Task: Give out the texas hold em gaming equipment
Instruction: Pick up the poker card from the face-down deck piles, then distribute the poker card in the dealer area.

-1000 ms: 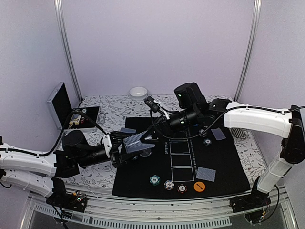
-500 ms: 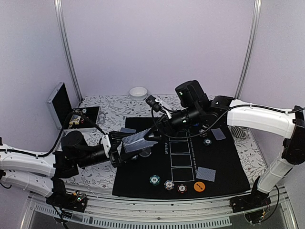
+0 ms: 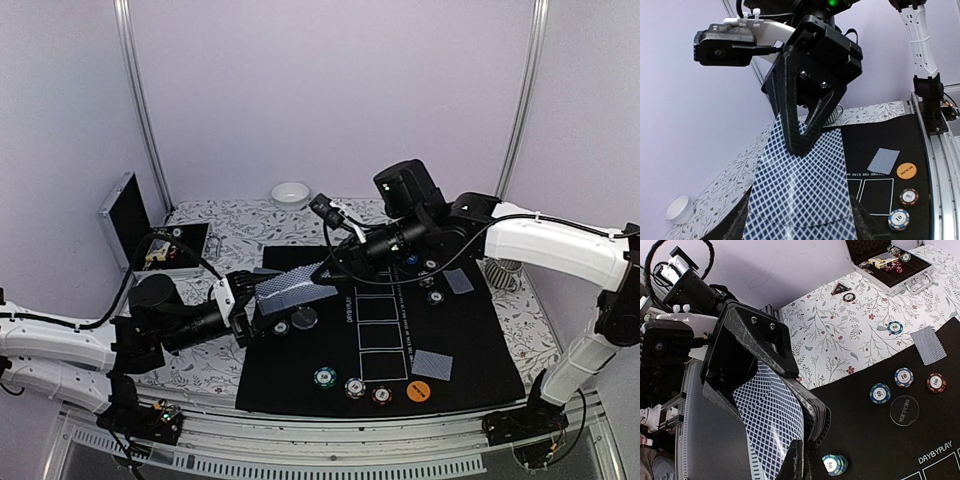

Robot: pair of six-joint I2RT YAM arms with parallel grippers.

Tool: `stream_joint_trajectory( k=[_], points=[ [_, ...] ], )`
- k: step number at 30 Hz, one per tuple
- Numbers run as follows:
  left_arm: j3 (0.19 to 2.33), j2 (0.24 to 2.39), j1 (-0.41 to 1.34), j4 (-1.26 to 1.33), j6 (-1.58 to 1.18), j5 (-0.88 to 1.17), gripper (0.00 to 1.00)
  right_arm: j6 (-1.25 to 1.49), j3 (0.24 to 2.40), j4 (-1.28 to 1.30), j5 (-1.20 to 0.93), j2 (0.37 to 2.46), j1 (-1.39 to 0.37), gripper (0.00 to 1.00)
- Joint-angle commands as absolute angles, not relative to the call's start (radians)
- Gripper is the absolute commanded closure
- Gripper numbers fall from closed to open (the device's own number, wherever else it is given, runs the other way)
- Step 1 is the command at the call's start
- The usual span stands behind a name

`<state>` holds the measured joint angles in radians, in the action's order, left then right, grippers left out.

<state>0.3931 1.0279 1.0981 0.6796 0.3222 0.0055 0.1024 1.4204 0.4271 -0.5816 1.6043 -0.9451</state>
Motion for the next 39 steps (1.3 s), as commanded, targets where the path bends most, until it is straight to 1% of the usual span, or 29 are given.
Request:
stream_joint_trajectory(
  k=[1, 8, 12, 14, 16, 19, 20, 22, 27, 29, 33, 36, 39],
  points=[
    [0.394, 1.023, 1.113, 0.713, 0.321, -0.049, 0.43, 0.089, 1.448, 0.488, -0.536, 1.556, -0.908, 0.97],
    [0.368, 1.019, 1.109, 0.688, 0.284, -0.181, 0.43, 0.101, 1.469, 0.475, -0.549, 1.515, -0.826, 0.98],
    [0.359, 0.999, 1.098, 0.652, 0.229, -0.348, 0.43, 0.198, 1.489, 0.351, -0.577, 1.543, -0.722, 0.98],
    [0.363, 0.985, 1.089, 0.612, 0.194, -0.444, 0.43, 0.318, 1.490, 0.256, -0.549, 1.593, -0.679, 0.98],
    [0.369, 0.964, 1.077, 0.567, 0.157, -0.539, 0.42, 0.429, 1.493, 0.148, -0.530, 1.667, -0.668, 0.98],
    [0.361, 0.912, 1.051, 0.513, 0.104, -0.638, 0.42, 0.595, 1.502, -0.056, -0.563, 1.805, -0.669, 0.98],
    [0.353, 0.892, 1.041, 0.500, 0.091, -0.659, 0.42, 0.638, 1.526, -0.122, -0.572, 1.864, -0.670, 0.98],
    [0.337, 0.845, 1.018, 0.477, 0.065, -0.690, 0.42, 0.716, 1.608, -0.163, -0.582, 1.987, -0.681, 0.98],
    [0.300, 0.742, 0.988, 0.442, 0.049, -0.676, 0.42, 0.808, 1.881, -0.190, -0.611, 2.293, -0.744, 0.98],
    [0.295, 0.722, 0.983, 0.429, 0.052, -0.670, 0.42, 0.843, 2.004, -0.190, -0.639, 2.452, -0.769, 0.98],
    [0.290, 0.709, 0.977, 0.412, 0.057, -0.664, 0.42, 0.906, 2.214, -0.189, -0.663, 2.654, -0.797, 0.98],
    [0.285, 0.706, 0.974, 0.415, 0.059, -0.655, 0.41, 0.973, 2.266, -0.206, -0.656, 2.734, -0.799, 0.98],
    [0.281, 0.706, 0.973, 0.424, 0.062, -0.644, 0.41, 0.984, 2.256, -0.207, -0.633, 2.751, -0.799, 0.98]
  ],
)
